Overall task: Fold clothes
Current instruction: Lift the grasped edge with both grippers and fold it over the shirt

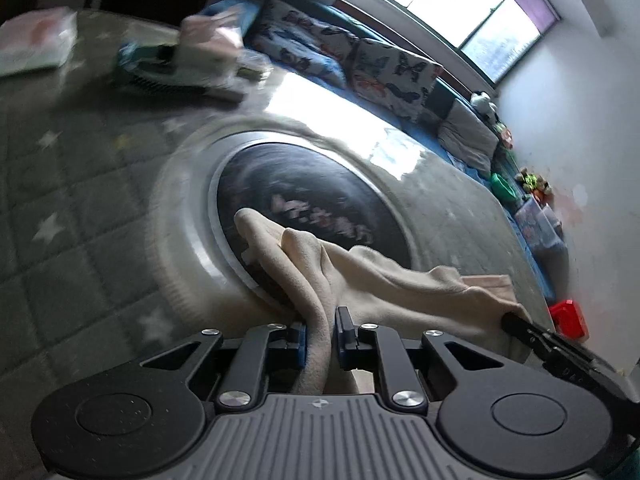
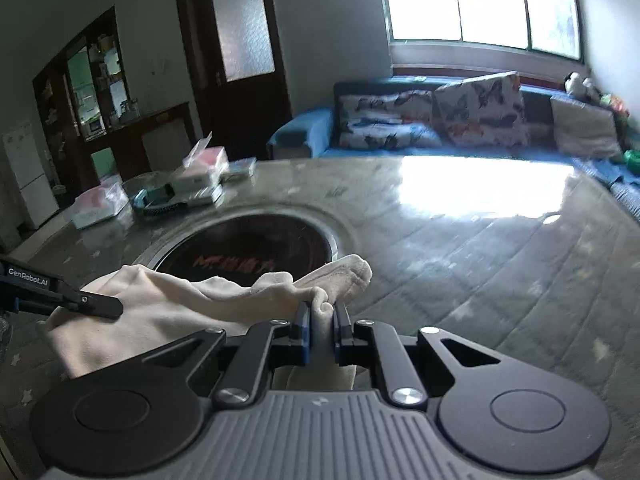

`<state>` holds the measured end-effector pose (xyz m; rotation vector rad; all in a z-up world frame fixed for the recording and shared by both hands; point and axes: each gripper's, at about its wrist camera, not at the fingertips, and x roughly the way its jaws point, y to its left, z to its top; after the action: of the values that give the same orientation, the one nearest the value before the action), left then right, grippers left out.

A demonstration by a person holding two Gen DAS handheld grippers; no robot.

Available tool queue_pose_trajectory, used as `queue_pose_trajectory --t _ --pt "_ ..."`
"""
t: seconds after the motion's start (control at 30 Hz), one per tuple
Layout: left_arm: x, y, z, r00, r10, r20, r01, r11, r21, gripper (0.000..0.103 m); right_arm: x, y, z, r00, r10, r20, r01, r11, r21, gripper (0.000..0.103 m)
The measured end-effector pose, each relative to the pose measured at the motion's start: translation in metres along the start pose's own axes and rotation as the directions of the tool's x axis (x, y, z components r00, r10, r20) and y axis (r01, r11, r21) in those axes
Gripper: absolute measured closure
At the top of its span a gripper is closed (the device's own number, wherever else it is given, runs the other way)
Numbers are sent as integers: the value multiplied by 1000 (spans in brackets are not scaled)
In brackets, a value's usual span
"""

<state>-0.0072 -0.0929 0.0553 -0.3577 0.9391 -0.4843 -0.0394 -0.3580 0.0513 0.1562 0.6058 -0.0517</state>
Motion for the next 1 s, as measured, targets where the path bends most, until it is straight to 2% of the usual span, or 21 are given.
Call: queue_pose_trajectory --t 0.37,0.67,1.0 --pt "52 -85 23 998 -59 -37 63 993 104 88 -29 -55 22 985 -163 62 163 987 11 94" --pt "95 -140 31 995 -77 -57 87 978 192 88 -35 -101 26 965 -253 71 250 967 56 94" --pt "131 -157 30 993 -58 -106 82 969 231 88 -20 -131 15 954 -299 25 296 951 91 94"
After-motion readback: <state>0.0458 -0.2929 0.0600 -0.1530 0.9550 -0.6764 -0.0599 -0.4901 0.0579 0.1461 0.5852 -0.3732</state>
